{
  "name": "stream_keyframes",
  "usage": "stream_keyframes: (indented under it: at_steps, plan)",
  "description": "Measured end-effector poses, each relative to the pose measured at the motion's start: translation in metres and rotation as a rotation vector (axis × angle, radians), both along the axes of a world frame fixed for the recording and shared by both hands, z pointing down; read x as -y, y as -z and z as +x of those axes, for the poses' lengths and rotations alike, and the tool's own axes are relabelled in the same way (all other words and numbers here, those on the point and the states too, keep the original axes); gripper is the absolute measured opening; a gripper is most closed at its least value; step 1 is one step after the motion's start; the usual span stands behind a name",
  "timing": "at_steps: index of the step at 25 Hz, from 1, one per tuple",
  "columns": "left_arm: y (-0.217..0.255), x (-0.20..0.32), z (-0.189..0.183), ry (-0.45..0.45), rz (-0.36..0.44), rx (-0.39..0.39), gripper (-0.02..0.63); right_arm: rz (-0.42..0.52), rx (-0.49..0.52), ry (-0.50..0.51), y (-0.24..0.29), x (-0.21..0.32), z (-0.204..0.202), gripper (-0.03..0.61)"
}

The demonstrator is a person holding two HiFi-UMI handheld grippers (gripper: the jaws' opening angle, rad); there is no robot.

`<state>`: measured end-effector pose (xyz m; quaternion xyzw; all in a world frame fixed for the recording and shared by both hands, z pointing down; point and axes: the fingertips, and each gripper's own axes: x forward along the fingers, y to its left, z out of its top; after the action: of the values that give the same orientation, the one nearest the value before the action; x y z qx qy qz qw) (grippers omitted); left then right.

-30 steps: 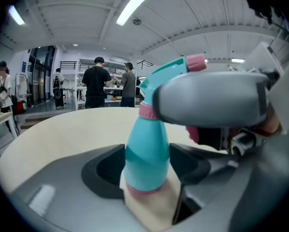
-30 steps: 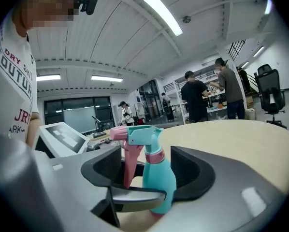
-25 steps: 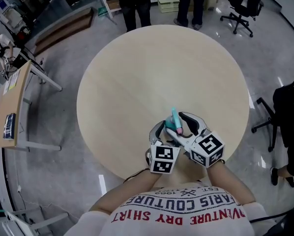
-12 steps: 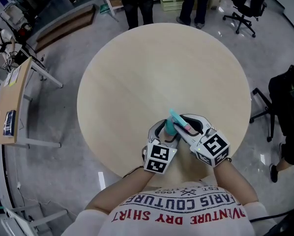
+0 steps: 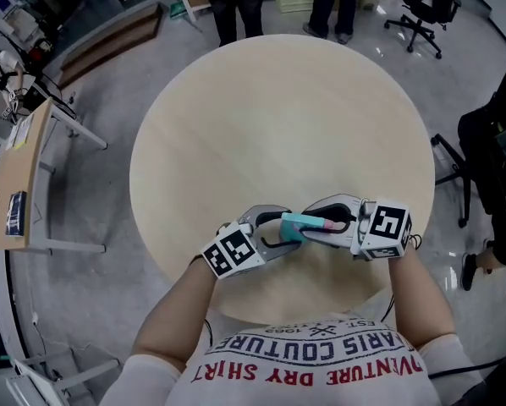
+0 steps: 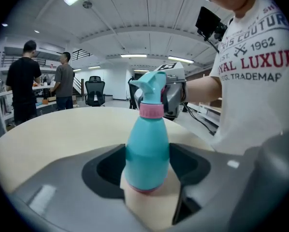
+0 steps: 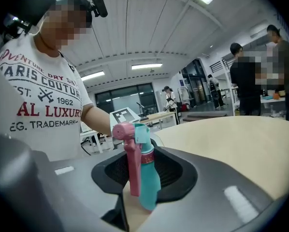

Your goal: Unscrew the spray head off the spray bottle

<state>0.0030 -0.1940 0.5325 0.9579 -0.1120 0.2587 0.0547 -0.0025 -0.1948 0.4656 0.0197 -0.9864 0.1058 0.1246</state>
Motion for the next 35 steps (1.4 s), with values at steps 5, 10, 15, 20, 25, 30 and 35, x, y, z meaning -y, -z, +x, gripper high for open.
stream_keyframes:
  at_steps: [5,10,15,20,25,30,35]
  plan:
    - [-0.001,0.008,-0.006,0.146,-0.01,-0.056,0.282,0.041,0.016,-0.119,-0.001,0.005,0.001,0.206]
    - [0.0,0.037,-0.024,0.531,0.029,-0.098,0.282,0.104,0.039,-0.392,0.015,0.028,0.029,0.212]
    - [0.002,0.042,-0.026,0.796,0.063,-0.061,0.282,0.115,-0.005,-0.471,0.013,0.016,0.018,0.183]
    - [0.0,0.032,-0.017,0.925,0.06,-0.054,0.282,0.124,-0.066,-0.577,-0.002,0.021,0.005,0.161]
    - [0.001,0.027,-0.011,0.922,0.073,-0.056,0.282,0.11,-0.084,-0.616,-0.008,0.027,-0.002,0.157]
    - [0.001,0.027,-0.012,0.917,0.064,-0.038,0.282,0.108,-0.056,-0.593,-0.007,0.028,-0.006,0.13]
    - [0.001,0.025,-0.012,0.773,0.061,-0.045,0.282,0.116,-0.067,-0.454,-0.006,0.026,-0.007,0.125]
